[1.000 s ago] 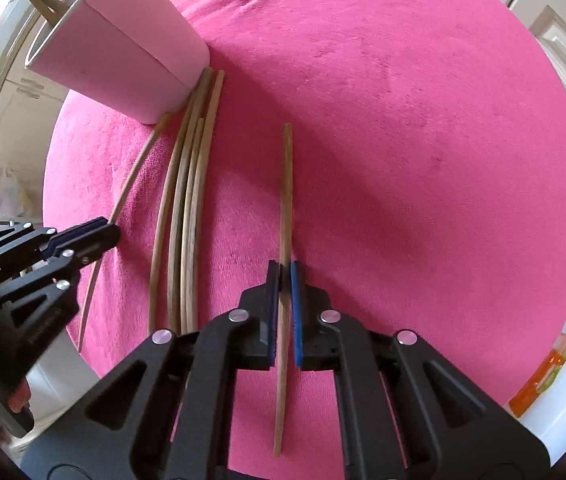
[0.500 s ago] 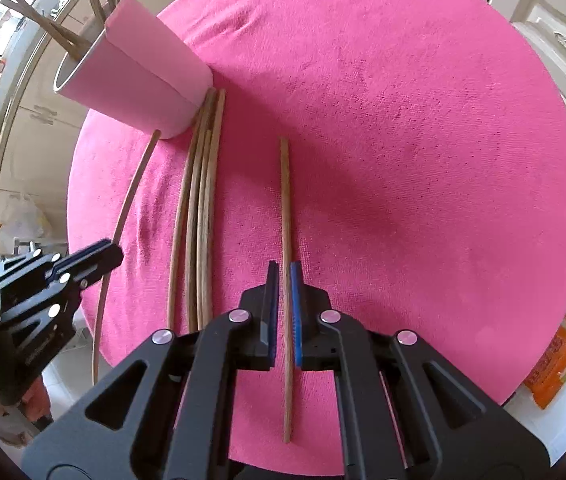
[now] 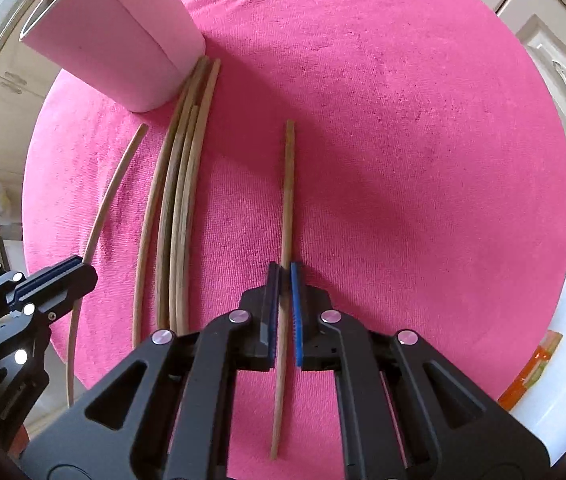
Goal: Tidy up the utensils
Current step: 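Lift the chopsticks upright with both tools and lower them into the cup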
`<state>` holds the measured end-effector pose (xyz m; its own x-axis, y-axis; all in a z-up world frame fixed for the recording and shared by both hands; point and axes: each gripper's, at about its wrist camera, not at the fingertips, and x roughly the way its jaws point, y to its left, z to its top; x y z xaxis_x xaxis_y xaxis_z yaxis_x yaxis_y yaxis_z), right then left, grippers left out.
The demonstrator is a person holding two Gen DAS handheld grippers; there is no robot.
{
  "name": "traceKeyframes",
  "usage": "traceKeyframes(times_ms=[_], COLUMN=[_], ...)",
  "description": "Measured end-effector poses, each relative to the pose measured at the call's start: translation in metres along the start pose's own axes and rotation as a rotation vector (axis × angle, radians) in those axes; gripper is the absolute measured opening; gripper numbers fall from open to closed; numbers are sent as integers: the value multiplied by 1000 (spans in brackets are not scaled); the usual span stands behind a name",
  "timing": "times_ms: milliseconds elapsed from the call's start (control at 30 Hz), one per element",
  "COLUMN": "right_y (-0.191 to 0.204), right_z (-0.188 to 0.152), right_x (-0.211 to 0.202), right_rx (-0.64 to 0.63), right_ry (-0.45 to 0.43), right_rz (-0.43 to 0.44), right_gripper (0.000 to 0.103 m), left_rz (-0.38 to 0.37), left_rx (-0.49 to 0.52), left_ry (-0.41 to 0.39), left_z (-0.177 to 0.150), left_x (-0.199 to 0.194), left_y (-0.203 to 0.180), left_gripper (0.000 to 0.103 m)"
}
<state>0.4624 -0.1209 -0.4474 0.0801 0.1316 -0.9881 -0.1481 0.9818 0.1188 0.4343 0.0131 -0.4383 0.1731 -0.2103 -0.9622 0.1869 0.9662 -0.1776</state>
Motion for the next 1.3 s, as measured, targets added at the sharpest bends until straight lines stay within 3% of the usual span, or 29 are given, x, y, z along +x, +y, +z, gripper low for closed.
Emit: traceKeyframes(times_ms=[100,233,367,767,1067,1300], right_y=[12,-7,-18,-29,-24,-9], right_z=[-1,-6,-13,-14,5,31], right_x=[3,-3,-23,-76,-135,-186], right_rx=[-8,85,114,60,8,-25], right_ry=[-3,-20,-80,-205,-365,-575], right_rz=[0,105,154,258,319,313], right_gripper=[6,5,5,5,5,5], left_rz=[-7,-27,-84,-209,-187,-139], left_rx=[2,31,33,27,-11,-81], left_ry=[-8,-35,-82,-419,-650,-803], left_z=[0,-3,-4,5,11,33], left_x=[-3,-14,-28,-75,-123,-152], left_y=[-1,-3,-7,-23,-20,-10], left_gripper=[6,6,6,6,6,6])
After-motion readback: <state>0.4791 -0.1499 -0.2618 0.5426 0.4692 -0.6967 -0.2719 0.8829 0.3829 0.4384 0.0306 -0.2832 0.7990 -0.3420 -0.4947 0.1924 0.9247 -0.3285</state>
